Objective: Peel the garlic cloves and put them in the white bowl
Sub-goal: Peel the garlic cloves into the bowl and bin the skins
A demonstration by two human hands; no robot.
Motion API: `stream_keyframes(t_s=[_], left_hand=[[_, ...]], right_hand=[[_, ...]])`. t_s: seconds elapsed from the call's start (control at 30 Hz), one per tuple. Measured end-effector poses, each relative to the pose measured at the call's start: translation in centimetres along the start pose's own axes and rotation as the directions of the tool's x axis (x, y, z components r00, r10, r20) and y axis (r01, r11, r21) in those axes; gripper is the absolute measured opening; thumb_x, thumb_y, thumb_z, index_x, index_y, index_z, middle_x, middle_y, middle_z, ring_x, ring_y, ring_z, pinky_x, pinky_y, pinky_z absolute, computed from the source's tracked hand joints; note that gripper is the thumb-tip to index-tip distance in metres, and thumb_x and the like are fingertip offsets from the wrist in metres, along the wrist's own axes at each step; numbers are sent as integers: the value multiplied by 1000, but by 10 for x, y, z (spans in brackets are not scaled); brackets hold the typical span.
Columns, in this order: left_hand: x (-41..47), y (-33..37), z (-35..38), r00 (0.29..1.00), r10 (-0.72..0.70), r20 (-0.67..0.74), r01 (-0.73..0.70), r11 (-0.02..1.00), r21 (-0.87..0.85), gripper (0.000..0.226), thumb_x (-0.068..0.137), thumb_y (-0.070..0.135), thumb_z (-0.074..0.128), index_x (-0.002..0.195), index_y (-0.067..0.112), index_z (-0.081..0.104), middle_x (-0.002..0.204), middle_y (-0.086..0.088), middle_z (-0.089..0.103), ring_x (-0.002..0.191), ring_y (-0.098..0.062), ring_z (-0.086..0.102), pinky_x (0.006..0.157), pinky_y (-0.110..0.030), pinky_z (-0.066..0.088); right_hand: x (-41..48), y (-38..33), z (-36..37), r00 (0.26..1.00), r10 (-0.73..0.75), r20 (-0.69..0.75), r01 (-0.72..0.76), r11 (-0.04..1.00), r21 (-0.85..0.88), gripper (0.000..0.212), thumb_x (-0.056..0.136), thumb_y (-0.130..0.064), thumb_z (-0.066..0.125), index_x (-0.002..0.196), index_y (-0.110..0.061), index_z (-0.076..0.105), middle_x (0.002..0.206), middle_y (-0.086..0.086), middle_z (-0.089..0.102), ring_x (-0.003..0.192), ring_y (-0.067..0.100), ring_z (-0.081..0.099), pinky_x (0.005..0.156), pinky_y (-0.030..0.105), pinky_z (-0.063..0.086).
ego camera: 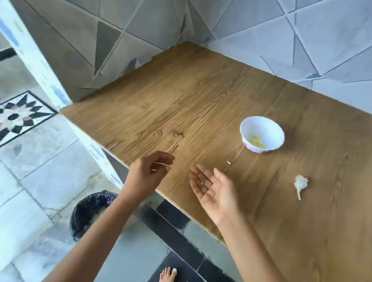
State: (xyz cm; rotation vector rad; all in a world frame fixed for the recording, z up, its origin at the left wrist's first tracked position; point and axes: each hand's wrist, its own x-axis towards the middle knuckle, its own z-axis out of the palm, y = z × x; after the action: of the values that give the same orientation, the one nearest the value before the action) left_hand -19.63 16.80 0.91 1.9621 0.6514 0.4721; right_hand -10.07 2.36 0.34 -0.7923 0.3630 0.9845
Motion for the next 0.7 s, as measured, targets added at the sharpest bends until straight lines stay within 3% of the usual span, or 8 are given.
stream_keyframes(t_s=[0.17,0.27,0.4,0.47,0.6,0.7], left_hand=[[-36,-51,-60,947,-214,-239,214,977,-26,25,85,-4,60,95,17,69,93,12,70,76,3,64,67,-6,46],[-50,-79,-89,876,-329,-354,311,944,-108,28,83,-6,58,91,19,68,91,12,70,72,6,64,70,-8,47],[-56,-125,-131,794,-396,-460,383,915,-127,29,82,-5,58,87,22,68,86,8,71,70,11,61,71,-11,49],[-52,-154,-151,767,-426,-479,424,898,-120,30,81,-4,58,87,24,68,84,10,69,69,12,60,72,-12,49],[-35,-233,-189,726,-524,-445,525,840,-134,24,82,-2,60,96,14,72,89,5,70,81,-8,65,83,-26,53],[-15,-317,-207,673,-611,-417,606,778,-163,25,83,0,59,99,15,72,95,2,71,87,-15,67,84,-31,53]], right_hand=[[32,63,52,972,209,109,-192,971,-145,36,101,-21,33,104,2,60,96,16,67,89,24,63,86,31,49],[52,100,79,947,288,144,-253,942,-218,35,101,-21,33,100,1,61,97,15,66,91,23,61,90,31,47],[91,163,119,914,388,121,-334,886,-323,34,100,-22,35,98,0,61,95,14,66,88,23,62,75,27,54],[117,196,135,907,410,90,-355,863,-359,33,100,-22,35,98,0,61,93,13,66,86,22,62,75,27,53],[182,268,157,921,389,-3,-360,851,-382,33,101,-23,36,97,-1,61,84,11,69,84,21,62,77,27,50],[249,330,160,924,370,-94,-374,826,-421,34,101,-26,36,100,-2,61,93,10,66,87,19,61,79,26,49]])
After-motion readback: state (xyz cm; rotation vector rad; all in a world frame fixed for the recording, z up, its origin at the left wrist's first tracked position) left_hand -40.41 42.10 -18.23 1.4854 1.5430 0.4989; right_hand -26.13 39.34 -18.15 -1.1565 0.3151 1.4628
